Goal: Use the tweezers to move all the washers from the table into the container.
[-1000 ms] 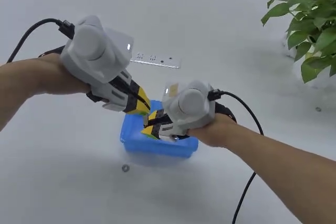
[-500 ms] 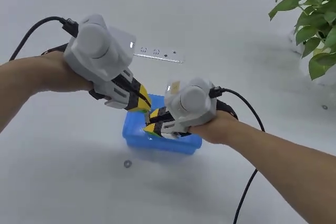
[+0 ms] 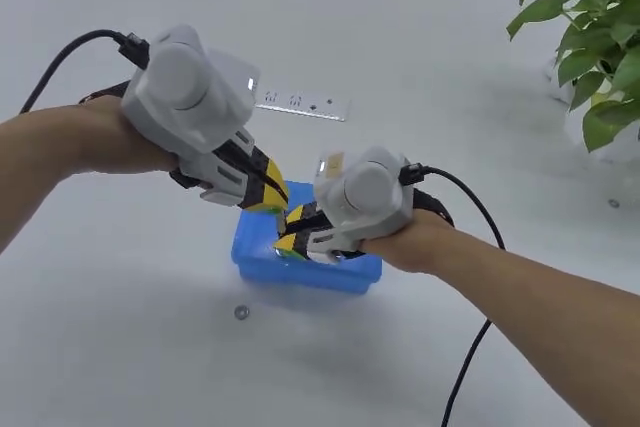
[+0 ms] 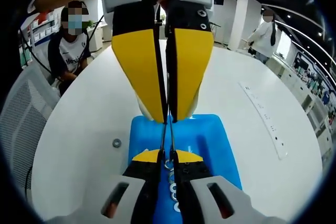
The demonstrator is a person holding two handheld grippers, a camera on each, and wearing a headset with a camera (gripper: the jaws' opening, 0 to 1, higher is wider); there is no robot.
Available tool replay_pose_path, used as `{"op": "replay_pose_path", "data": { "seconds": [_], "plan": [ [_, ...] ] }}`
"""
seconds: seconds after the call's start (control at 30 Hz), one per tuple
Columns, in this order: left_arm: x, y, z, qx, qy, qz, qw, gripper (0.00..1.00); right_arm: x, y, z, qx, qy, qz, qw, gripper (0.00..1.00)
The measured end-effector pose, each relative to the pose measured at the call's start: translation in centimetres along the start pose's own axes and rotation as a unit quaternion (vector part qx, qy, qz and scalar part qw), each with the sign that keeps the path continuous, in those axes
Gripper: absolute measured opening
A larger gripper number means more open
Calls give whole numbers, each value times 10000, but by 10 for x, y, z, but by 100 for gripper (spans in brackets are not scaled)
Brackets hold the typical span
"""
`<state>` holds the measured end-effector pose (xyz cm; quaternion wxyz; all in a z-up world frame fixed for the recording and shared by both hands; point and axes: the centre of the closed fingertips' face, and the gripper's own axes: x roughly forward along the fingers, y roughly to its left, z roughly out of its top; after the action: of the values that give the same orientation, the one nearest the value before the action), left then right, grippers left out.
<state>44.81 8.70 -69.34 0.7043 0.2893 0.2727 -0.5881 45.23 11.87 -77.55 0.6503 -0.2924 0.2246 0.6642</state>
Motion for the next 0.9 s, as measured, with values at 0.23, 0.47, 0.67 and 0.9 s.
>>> {"op": "replay_pose_path", "data": {
  "seconds": [0.23, 0.47, 0.67, 0.9],
  "plan": [
    [-8, -4, 8, 80, 2, 42, 10000, 6, -7, 2, 8, -38, -44, -68, 10000, 11],
    [-17, -9, 15, 137, -6, 79, 9999, 6, -15, 7, 17, -125, -75, -141, 9998, 11],
    [-25, -18, 19, 185, 16, 106, 9998, 6, -20, 15, 24, -157, -116, -172, 9997, 11],
    [-32, -27, 21, 225, 41, 107, 9997, 6, -23, 25, 32, -206, -162, -182, 9995, 11]
  ]
}}
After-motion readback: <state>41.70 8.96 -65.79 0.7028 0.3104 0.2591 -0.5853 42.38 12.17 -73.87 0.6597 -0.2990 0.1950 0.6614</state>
